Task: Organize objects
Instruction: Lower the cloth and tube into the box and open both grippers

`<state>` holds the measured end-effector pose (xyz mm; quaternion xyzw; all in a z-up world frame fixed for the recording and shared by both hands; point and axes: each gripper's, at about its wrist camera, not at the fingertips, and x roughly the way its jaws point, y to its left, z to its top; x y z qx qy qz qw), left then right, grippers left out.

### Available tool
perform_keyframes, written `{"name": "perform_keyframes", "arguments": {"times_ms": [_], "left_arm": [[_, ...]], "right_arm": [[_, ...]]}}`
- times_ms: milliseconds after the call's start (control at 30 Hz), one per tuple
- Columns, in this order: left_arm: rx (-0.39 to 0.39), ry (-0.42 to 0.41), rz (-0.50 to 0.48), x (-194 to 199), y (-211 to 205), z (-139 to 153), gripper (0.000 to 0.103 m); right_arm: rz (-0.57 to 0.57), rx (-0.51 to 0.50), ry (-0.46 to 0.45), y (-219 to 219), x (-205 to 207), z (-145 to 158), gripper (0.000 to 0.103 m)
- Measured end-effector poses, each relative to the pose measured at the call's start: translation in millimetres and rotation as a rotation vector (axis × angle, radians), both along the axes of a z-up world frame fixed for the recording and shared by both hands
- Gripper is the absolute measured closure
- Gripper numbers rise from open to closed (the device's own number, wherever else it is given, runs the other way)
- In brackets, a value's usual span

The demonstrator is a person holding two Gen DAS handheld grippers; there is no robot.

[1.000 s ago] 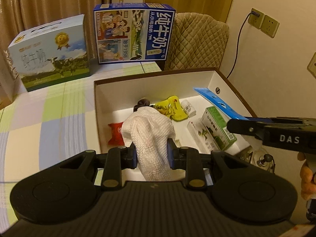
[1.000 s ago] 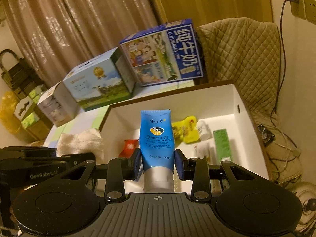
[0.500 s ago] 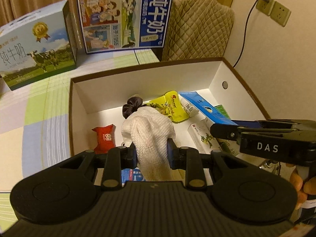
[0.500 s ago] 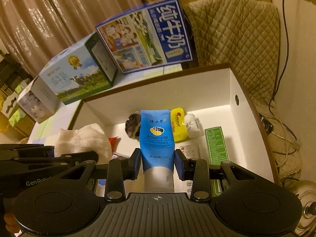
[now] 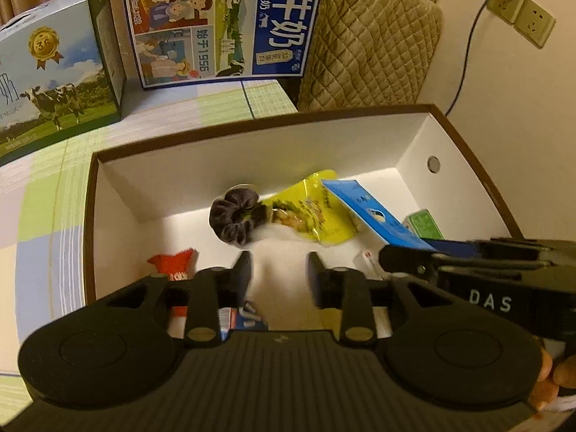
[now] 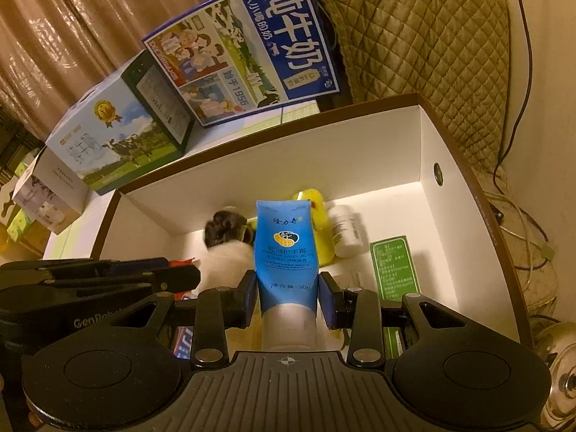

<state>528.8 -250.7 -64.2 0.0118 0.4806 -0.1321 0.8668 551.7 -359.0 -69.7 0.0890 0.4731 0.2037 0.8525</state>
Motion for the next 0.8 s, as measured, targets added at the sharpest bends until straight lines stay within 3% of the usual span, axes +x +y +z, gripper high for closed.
{"name": "perform_keyframes", "arguments": {"times_ms": [333, 500, 667, 800], "left_arm": [[0.015, -0.006, 0.020, 4, 14, 0, 0.037], [0.007, -0.018, 0.019, -2, 20, 7, 0.020], [0.015, -0.044, 0.024, -13, 23, 16, 0.010], [0.019, -0.048, 0.037, -25, 27, 21, 0.009]], "right_arm": [[-0.026, -0.008, 0.013, 6, 11, -4, 0.067], [-0.010, -0.017, -0.020, 5, 6, 2, 0.038], [-0.004, 0.003, -0.018, -3, -6, 11, 0.034], [0.002, 0.014, -0.017, -10, -22, 19, 0.030]]}}
